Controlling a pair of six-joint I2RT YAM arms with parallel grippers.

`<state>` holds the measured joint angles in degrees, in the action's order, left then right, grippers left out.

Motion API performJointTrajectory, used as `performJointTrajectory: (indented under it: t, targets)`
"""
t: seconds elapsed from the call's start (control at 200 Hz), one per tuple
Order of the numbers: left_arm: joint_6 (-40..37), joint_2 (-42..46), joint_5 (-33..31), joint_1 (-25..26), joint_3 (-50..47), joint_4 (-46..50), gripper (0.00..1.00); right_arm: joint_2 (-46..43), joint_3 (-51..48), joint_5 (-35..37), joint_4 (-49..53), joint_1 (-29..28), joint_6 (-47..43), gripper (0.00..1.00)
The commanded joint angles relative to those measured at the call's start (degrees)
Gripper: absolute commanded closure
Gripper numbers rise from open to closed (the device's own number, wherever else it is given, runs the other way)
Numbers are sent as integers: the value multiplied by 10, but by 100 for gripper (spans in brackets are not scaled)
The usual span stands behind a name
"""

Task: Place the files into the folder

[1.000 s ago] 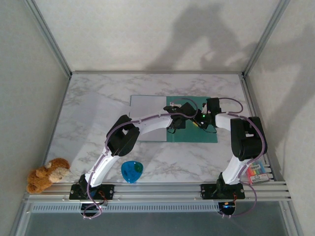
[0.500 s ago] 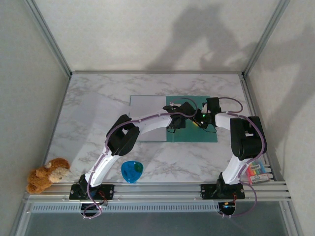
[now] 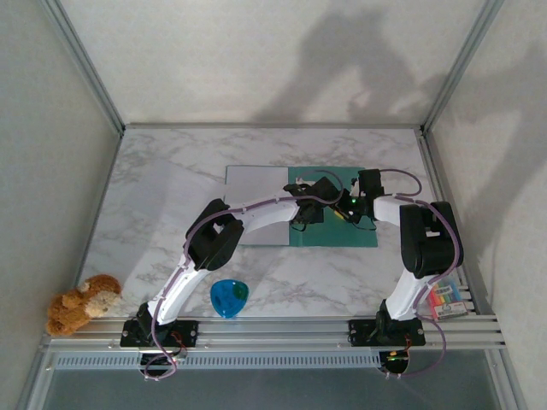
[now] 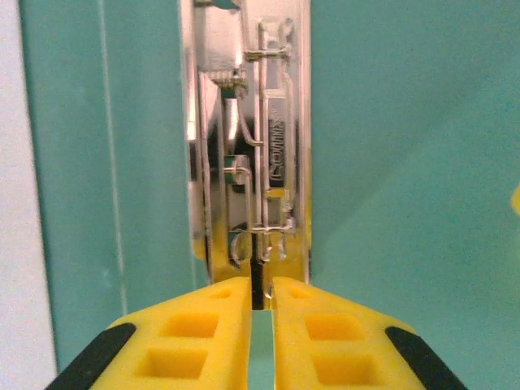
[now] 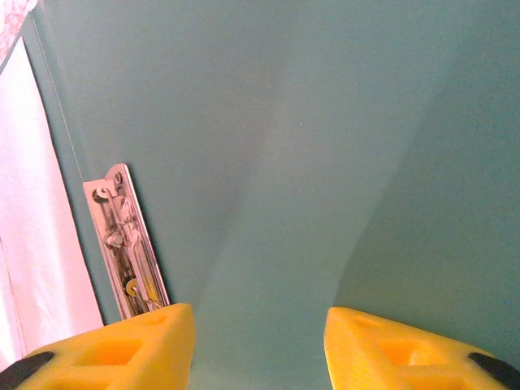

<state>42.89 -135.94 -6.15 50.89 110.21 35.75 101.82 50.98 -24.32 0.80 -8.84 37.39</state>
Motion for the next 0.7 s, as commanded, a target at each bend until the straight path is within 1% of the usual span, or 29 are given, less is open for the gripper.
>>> performJointTrajectory:
  t: [0.0,0.08,0.215,0.391,0.576,0.696]
  targets:
    - [3,-40,46,-1,-5,-12,84,36,-13,-25,34,-17,11,53]
    - [2,-36,45,-1,1,-9,84,38,-12,-25,34,-17,10,53]
    - [-3,-24,19,-1,17,12,83,38,-11,-25,34,-17,10,53]
    - [-7,7,-10,-1,21,25,76,35,-10,-19,40,-17,7,53]
    - [-9,39,-55,-1,20,48,70,34,-10,-18,41,-18,7,53]
    - [-6,46,-76,-2,12,58,60,33,-10,-18,42,-18,7,53]
